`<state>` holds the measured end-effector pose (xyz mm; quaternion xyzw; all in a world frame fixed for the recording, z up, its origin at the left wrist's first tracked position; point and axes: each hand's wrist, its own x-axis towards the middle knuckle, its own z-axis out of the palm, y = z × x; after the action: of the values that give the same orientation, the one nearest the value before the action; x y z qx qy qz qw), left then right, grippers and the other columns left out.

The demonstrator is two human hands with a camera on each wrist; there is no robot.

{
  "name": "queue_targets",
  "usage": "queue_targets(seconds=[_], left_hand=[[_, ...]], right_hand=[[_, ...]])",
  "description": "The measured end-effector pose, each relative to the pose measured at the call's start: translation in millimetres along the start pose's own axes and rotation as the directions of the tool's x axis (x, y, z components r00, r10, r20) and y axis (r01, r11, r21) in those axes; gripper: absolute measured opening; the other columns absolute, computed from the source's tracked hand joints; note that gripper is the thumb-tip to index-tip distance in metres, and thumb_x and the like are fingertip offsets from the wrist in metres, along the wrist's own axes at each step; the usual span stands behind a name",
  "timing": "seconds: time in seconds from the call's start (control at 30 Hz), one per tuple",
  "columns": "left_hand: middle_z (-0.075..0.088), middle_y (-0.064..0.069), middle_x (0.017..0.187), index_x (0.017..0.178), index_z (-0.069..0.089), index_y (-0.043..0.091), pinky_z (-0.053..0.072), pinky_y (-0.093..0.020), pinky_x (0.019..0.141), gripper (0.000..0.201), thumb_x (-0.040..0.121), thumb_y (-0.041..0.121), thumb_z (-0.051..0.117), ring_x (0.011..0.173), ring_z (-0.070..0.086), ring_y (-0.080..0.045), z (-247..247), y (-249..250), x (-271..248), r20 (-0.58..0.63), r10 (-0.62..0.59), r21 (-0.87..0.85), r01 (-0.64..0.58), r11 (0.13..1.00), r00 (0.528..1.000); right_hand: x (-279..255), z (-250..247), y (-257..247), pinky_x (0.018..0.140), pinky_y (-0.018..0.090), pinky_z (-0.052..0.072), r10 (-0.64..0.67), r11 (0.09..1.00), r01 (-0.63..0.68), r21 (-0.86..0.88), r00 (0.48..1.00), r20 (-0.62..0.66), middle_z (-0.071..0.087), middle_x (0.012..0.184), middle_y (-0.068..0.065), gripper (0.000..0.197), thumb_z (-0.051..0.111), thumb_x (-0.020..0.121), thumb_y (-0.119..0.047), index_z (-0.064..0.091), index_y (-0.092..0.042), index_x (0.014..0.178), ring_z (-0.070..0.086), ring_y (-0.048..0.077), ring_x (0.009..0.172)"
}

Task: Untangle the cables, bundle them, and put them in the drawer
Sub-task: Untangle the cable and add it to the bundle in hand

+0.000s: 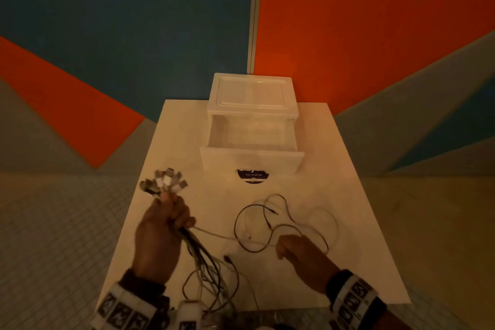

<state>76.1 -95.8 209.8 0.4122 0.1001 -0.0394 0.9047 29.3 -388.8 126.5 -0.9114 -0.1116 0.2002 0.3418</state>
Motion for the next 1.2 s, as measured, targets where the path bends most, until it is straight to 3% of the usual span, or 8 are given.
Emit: queue_targets(seconds=[0.23,0.53,0.6,0.7,0.83,0.97,1.1,1.2], left_hand=[[0.036,0.005,0.067,0.084,0.052,0.014,0.038,-0.023,0.052,0.027,0.102,0.018,0.032,0.055,0.033,-0.009,0.1,25.3,-2.5,0.074,0.054,-0.003,-0.054,0.999,0.996],[0.032,0.0,0.068,0.09,0.048,0.008,0.032,-0.026,0.051,0.016,0.099,0.016,0.037,0.055,0.028,-0.012,7.7,6.2,-9.8,-0.022,0.005,0.184,-0.001,0.983,1.0],[0.034,-0.001,0.069,0.091,0.049,0.008,0.032,-0.026,0.051,0.016,0.098,0.016,0.037,0.056,0.027,-0.012,8.9,5.4,-11.9,-0.025,0.002,0.188,0.002,0.982,1.0],[0.047,-0.006,0.074,0.095,0.052,0.006,0.032,-0.029,0.053,0.018,0.096,0.019,0.04,0.056,0.028,-0.014,13.0,5.2,-13.9,-0.021,0.015,0.221,-0.01,0.975,1.0],[0.068,-0.019,0.1,0.102,0.048,0.005,0.032,-0.03,0.054,0.016,0.098,0.016,0.037,0.056,0.027,-0.016,28.2,5.5,-20.1,0.005,0.069,0.223,-0.068,0.973,0.998],[0.062,-0.023,0.119,0.092,0.052,0.004,0.03,-0.033,0.059,0.018,0.097,0.019,0.045,0.055,0.028,-0.016,39.9,4.5,-24.8,0.09,0.042,0.127,-0.054,0.99,0.995],[0.046,-0.018,0.085,0.09,0.055,0.005,0.03,-0.033,0.056,0.02,0.09,0.025,0.052,0.055,0.028,-0.016,43.3,-2.1,-23.5,0.167,0.004,0.125,-0.025,0.992,0.986],[0.033,-0.006,0.072,0.086,0.054,0.008,0.031,-0.029,0.054,0.018,0.091,0.024,0.049,0.056,0.028,-0.014,44.1,0.2,-22.7,0.171,-0.008,0.085,-0.006,0.996,0.985]], right_hand=[[50.4,-22.6,22.1,0.068,0.032,0.049,0.202,0.976,-0.218,-0.012,0.922,-0.329,0.059,0.074,-0.002,0.032,0.038,0.096,-0.011,0.046,-0.026,0.069,0.058,0.021,0.074],[61.6,-157.9,-140.7,0.065,0.019,0.046,-0.186,0.887,0.387,0.252,0.799,-0.572,0.059,0.067,0.009,0.022,0.047,0.099,-0.013,0.057,-0.001,0.084,0.055,0.012,0.062],[43.7,-168.2,-164.2,0.054,0.025,0.041,-0.238,0.837,0.459,0.298,0.795,-0.557,0.051,0.06,-0.002,0.022,0.048,0.099,-0.015,0.058,-0.001,0.085,0.046,0.013,0.054],[26.9,-159.9,-180.2,0.052,0.01,0.035,-0.299,0.808,0.484,0.335,0.828,-0.474,0.052,0.056,-0.017,0.021,0.047,0.099,-0.013,0.058,-0.002,0.085,0.045,-0.001,0.05],[40.1,-124.9,-168.3,0.062,0.021,0.042,-0.297,0.92,0.353,0.169,0.912,-0.284,0.059,0.069,-0.004,0.025,0.051,0.098,-0.026,0.062,-0.012,0.08,0.053,0.01,0.063],[57.5,-80.3,-148.5,0.064,0.023,0.043,-0.226,0.971,0.234,0.042,0.964,-0.14,0.061,0.068,-0.007,0.031,0.05,0.096,-0.033,0.062,-0.015,0.074,0.055,0.006,0.063],[64.3,-55.5,-139.3,0.063,0.022,0.042,-0.259,0.963,0.264,0.06,0.962,-0.085,0.064,0.073,-0.007,0.037,0.045,0.094,-0.038,0.063,-0.01,0.078,0.059,0.01,0.067],[68.3,-46.2,-123.7,0.062,0.015,0.039,-0.307,0.944,0.308,0.12,0.951,-0.03,0.054,0.069,-0.014,0.024,0.045,0.099,-0.017,0.06,-0.019,0.08,0.051,0.003,0.063]])
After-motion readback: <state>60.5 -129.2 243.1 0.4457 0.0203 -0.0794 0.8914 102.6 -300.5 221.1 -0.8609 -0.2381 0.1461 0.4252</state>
